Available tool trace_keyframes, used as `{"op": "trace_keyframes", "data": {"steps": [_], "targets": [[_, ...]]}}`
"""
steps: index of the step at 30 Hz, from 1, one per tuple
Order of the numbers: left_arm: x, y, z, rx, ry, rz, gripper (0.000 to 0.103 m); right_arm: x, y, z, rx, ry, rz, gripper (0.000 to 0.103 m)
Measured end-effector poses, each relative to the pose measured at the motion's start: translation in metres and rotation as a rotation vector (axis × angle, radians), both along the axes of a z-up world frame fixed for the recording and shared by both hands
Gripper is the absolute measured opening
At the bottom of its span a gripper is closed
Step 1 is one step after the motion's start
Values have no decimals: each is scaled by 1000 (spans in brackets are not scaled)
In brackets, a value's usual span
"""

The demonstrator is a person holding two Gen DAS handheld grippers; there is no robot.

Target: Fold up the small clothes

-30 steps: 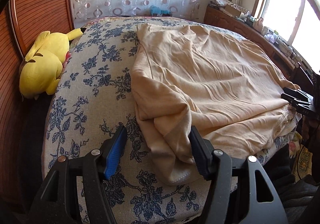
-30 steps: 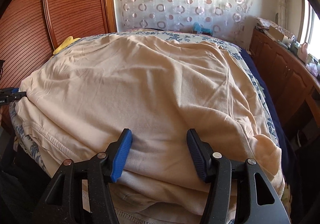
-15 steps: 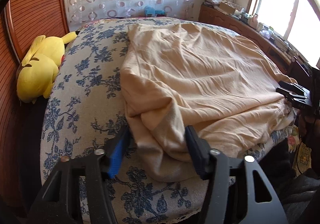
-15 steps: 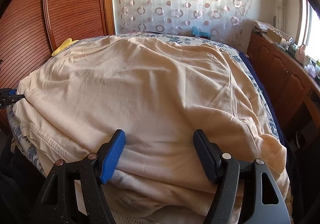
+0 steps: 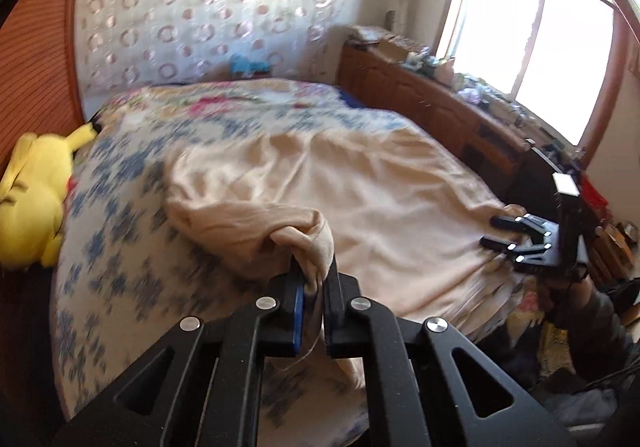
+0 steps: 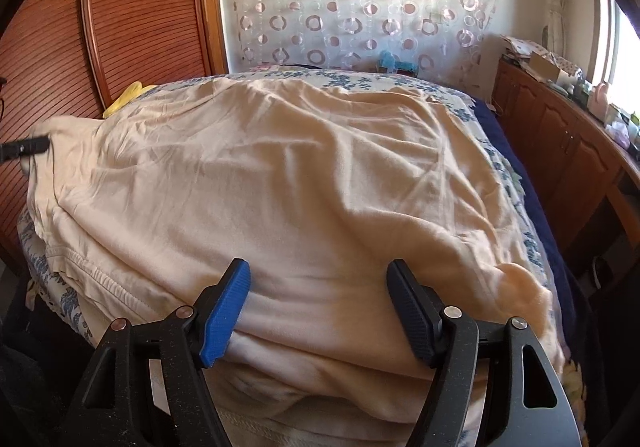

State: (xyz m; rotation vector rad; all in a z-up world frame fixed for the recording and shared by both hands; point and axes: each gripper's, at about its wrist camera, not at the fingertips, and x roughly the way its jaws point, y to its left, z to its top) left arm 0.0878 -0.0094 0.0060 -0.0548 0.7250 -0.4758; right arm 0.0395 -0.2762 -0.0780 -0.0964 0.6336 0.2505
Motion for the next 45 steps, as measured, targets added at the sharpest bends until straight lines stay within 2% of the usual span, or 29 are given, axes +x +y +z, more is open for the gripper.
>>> {"op": "trace_keyframes", "data": {"steps": [5, 9, 15, 24, 30, 33, 35, 37, 40, 45], "targets": [[20, -67, 34, -10, -51, -144, 8, -16, -30, 11, 58, -21, -34, 73], [33, -123, 53, 12, -90, -254, 8, -33, -53, 15, 86, -35, -64, 73], [45, -189, 68, 45, -102, -389, 8, -54, -78, 22, 99, -65, -113, 73], [40, -246, 85, 34, -100, -510, 8, -71, -105, 20, 114, -84, -164, 73], [42, -267, 70, 98, -72, -523, 8, -73, -111, 18, 129, -81, -185, 73], [42, -263, 62, 128, -67, -517, 19, -72, -112, 18, 128, -79, -189, 73], [44, -256, 61, 118, -67, -504, 44, -71, -111, 18, 125, -79, -192, 73], [46, -249, 61, 111, -75, -480, 48, -72, -111, 19, 127, -81, -195, 73], [49, -227, 61, 104, -82, -429, 75, -72, -109, 21, 130, -82, -196, 73], [51, -183, 44, 114, -85, -333, 77, -68, -103, 26, 131, -88, -178, 73]]}}
